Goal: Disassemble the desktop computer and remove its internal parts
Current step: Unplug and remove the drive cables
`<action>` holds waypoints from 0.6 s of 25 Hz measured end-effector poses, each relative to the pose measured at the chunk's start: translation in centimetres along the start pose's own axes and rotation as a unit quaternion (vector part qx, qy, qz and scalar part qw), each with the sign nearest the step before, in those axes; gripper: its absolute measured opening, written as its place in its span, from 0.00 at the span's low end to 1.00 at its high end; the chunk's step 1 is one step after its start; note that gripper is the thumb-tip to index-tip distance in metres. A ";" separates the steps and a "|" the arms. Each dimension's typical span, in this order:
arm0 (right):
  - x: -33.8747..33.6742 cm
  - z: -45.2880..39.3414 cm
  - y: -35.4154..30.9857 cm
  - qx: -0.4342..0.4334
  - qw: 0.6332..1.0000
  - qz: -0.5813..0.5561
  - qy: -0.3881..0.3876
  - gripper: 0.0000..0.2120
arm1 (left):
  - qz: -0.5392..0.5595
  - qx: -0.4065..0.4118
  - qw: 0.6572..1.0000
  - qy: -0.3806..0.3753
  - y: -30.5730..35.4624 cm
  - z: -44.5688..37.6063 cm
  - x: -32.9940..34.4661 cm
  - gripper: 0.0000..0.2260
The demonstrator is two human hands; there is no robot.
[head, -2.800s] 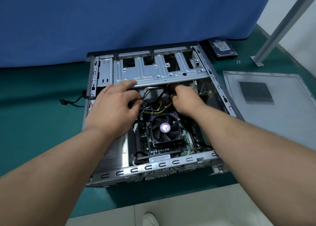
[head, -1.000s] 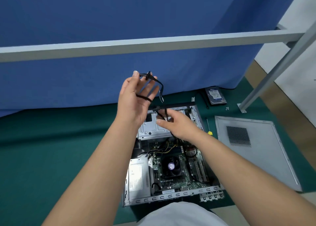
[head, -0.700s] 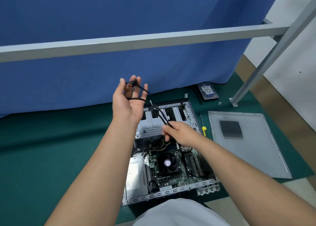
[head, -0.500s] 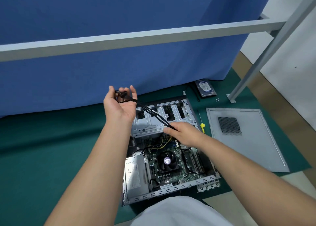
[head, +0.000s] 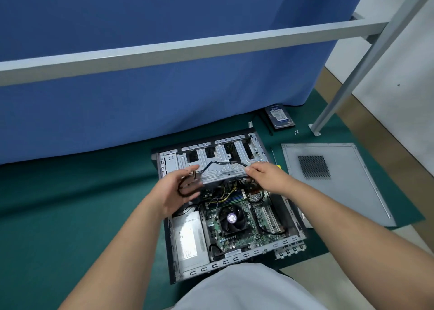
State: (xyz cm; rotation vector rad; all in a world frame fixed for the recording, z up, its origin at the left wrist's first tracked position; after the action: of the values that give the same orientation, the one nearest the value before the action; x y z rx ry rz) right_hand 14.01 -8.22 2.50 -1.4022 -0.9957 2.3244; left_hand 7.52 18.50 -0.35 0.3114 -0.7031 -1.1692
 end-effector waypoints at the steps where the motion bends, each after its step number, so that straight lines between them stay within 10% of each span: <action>1: -0.1 0.0 0.2 0.003 1.000 0.003 -0.005 0.21 | -0.026 -0.017 1.000 -0.001 -0.5 -0.1 -0.1 0.14; 6: -1.8 0.0 -0.2 0.008 1.000 -0.009 -0.001 0.18 | -0.123 -0.055 0.990 -0.035 -0.2 0.0 0.2 0.26; 11: -3.3 -0.4 -1.9 -0.017 0.998 -0.050 0.037 0.15 | -0.186 -0.074 0.970 -0.140 -1.1 0.3 2.7 0.21; 15: -1.0 -0.3 -2.8 0.021 0.990 -0.121 0.075 0.13 | -0.072 -0.024 0.994 -0.077 -2.4 -0.8 5.2 0.12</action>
State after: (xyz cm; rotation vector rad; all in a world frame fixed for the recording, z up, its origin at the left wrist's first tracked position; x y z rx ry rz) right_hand 14.39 -6.57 5.02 -1.3344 -1.0059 2.0232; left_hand 7.40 12.71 -0.47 0.2368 -0.7961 -1.3564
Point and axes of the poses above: each hand's wrist, its own z-axis away from the middle knuckle, its own x-axis out of the palm, y = z × x, the point moved 5 cm from there along -z, towards the middle knuckle, and after that the axes turned 7 degrees about -x, right-handed, at the moved point
